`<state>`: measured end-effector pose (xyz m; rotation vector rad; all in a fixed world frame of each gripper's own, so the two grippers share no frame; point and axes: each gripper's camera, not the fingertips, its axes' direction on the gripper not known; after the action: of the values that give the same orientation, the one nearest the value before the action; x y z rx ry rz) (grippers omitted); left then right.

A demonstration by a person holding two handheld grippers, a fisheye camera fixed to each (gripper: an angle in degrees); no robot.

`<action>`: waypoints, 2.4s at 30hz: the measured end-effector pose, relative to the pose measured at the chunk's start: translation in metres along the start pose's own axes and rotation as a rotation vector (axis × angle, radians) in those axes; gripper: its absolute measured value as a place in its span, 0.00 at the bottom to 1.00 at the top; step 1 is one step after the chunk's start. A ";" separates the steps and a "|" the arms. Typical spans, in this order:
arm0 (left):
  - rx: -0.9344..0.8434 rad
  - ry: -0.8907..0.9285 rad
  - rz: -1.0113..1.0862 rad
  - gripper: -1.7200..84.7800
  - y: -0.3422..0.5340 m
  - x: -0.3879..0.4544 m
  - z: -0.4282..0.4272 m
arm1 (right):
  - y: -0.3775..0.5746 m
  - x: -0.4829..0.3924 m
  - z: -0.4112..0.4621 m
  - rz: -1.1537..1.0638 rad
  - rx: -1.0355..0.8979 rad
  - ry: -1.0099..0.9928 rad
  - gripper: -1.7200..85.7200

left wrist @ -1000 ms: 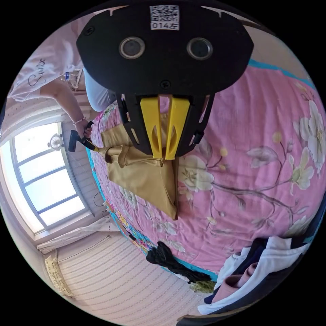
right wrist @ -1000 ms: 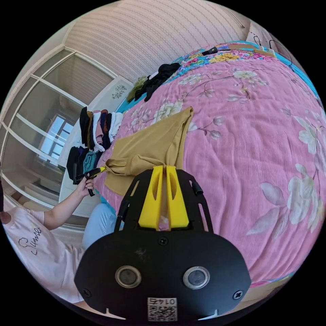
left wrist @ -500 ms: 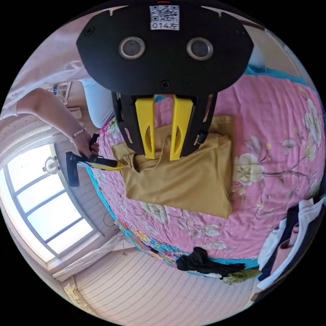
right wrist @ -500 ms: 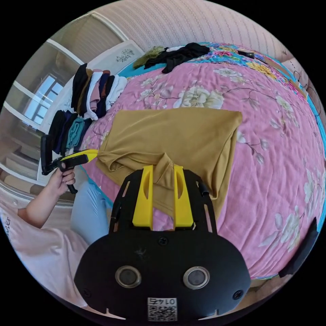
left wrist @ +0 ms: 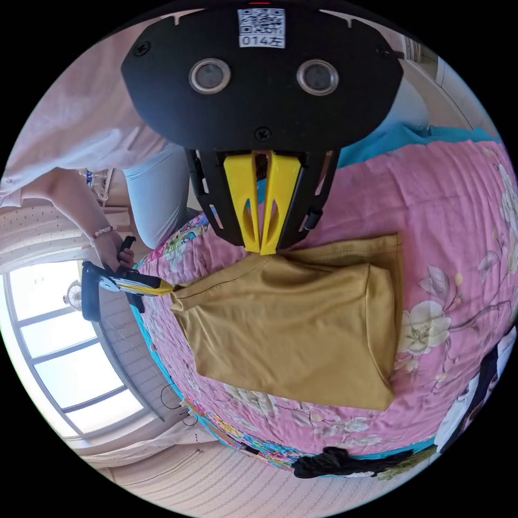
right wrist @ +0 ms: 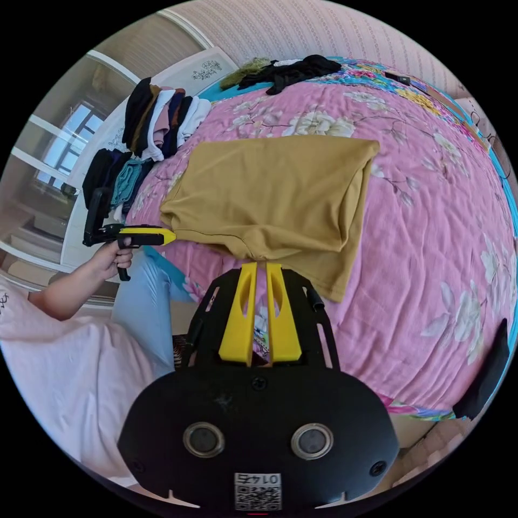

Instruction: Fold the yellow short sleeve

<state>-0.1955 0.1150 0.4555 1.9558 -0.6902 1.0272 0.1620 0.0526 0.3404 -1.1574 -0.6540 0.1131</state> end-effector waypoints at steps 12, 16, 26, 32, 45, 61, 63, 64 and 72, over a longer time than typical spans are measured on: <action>0.080 -0.134 0.129 0.01 0.015 0.072 0.037 | -0.032 -0.072 0.058 -0.226 -0.009 0.228 0.02; 0.078 -0.195 0.214 0.01 0.006 0.105 0.069 | -0.050 -0.079 0.131 -0.216 -0.228 0.269 0.01; 0.266 -0.323 0.421 0.01 0.030 0.149 0.101 | -0.095 -0.094 0.095 -0.353 -0.156 0.169 0.01; 0.126 -0.327 0.345 0.01 0.021 0.153 0.148 | -0.175 -0.107 0.157 -0.343 -0.256 0.296 0.01; 0.147 -0.232 0.415 0.01 0.040 0.161 0.176 | -0.193 -0.110 0.153 -0.509 -0.323 0.281 0.01; 0.183 -0.141 0.424 0.07 0.056 0.195 0.197 | -0.174 -0.044 0.084 -0.203 -0.076 0.220 0.02; 0.245 -0.154 0.477 0.11 0.061 0.207 0.195 | -0.137 -0.031 0.047 -0.169 0.026 0.183 0.02; 0.262 -0.163 0.514 0.14 0.063 0.217 0.197 | -0.108 -0.020 0.025 -0.137 0.072 0.204 0.03; 0.135 -0.174 0.708 0.20 0.049 0.286 0.245 | 0.055 0.064 -0.055 0.254 0.131 0.299 0.12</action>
<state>0.0169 -0.1454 0.6331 1.9657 -1.5127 1.3429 0.2564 0.0567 0.3060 -1.0994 -0.2308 0.1913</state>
